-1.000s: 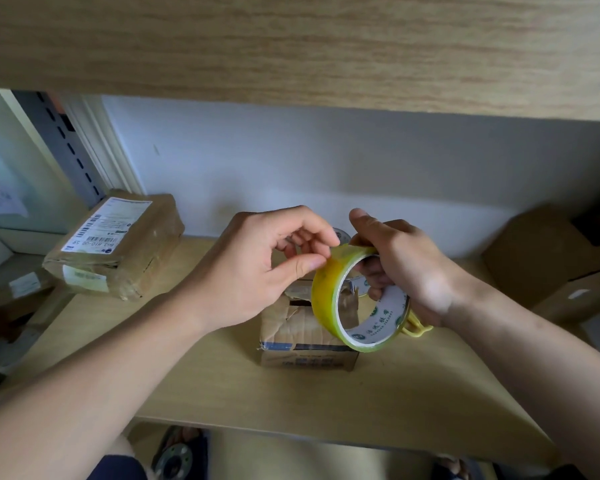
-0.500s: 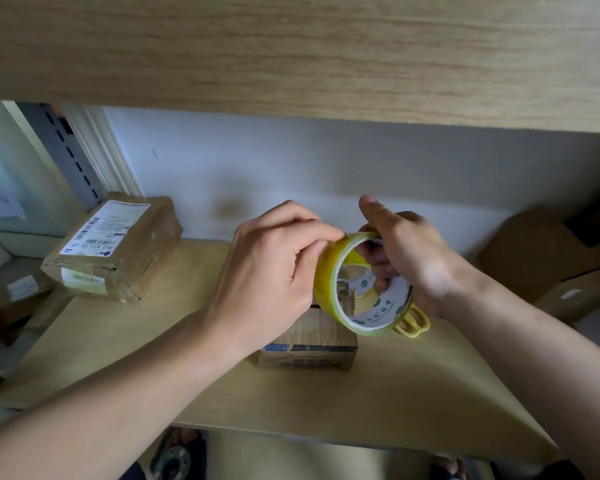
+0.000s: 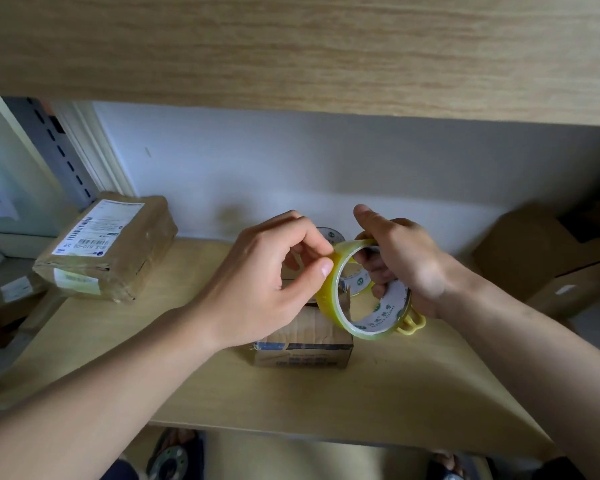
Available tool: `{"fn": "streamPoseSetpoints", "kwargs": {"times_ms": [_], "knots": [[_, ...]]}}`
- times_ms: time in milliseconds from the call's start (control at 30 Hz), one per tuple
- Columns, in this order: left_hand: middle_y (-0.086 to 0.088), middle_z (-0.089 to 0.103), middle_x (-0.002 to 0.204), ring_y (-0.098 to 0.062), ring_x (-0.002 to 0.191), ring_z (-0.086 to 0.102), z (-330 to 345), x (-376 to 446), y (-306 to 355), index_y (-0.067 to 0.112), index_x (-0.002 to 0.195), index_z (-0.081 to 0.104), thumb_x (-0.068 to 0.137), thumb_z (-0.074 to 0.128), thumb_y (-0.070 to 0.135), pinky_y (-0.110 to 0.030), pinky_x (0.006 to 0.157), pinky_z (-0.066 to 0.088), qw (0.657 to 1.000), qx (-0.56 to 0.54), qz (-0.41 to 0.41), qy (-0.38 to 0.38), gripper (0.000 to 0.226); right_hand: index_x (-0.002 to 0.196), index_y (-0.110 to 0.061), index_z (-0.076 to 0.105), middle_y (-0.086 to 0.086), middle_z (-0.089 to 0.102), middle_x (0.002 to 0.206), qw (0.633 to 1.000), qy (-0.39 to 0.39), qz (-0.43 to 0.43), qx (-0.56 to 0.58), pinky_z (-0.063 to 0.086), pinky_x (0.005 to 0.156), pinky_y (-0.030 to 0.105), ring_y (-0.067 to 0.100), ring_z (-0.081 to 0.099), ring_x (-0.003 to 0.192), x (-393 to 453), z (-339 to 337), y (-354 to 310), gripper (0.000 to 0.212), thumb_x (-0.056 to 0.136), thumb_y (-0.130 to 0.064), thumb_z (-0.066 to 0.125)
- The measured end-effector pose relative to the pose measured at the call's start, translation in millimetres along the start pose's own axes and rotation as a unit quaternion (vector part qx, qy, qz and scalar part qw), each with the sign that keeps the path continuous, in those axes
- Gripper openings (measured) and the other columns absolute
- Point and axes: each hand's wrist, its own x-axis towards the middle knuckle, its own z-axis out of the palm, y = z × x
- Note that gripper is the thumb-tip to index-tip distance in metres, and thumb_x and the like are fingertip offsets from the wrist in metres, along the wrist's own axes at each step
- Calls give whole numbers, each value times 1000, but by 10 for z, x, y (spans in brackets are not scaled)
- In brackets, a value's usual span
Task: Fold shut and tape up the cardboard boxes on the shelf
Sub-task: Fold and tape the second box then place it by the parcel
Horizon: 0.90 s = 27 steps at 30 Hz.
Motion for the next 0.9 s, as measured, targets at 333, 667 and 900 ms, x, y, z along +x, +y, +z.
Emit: {"fn": "streamPoseSetpoints", "kwargs": {"times_ms": [333, 667, 900], "knots": [[2, 59, 90, -21, 84, 58, -89, 9, 7, 13, 92, 61, 98, 61, 6, -39, 72, 49, 997, 43, 43, -46, 9, 69, -10, 47, -8, 40, 41, 998, -64, 4, -4, 33, 52, 32, 15, 29, 39, -32, 46, -24, 54, 105, -50, 46], [-3, 58, 87, -26, 81, 55, 78, -13, 59, 5, 89, 58, 97, 55, 3, -44, 72, 46, 995, 39, 68, 69, 9, 51, -14, 49, 1, 24, 57, 992, -108, 36, 61, 27, 54, 31, 17, 17, 51, -17, -10, -72, 64, 103, -51, 45], [-1, 60, 85, -21, 75, 54, 158, -30, 60, 2, 92, 57, 99, 52, 5, -38, 67, 46, 989, 55, 50, 124, 9, 59, -10, 47, 1, 23, 57, 987, -96, 67, 110, 27, 49, 27, 17, 19, 47, -27, -10, -91, 70, 101, -65, 42]]}}
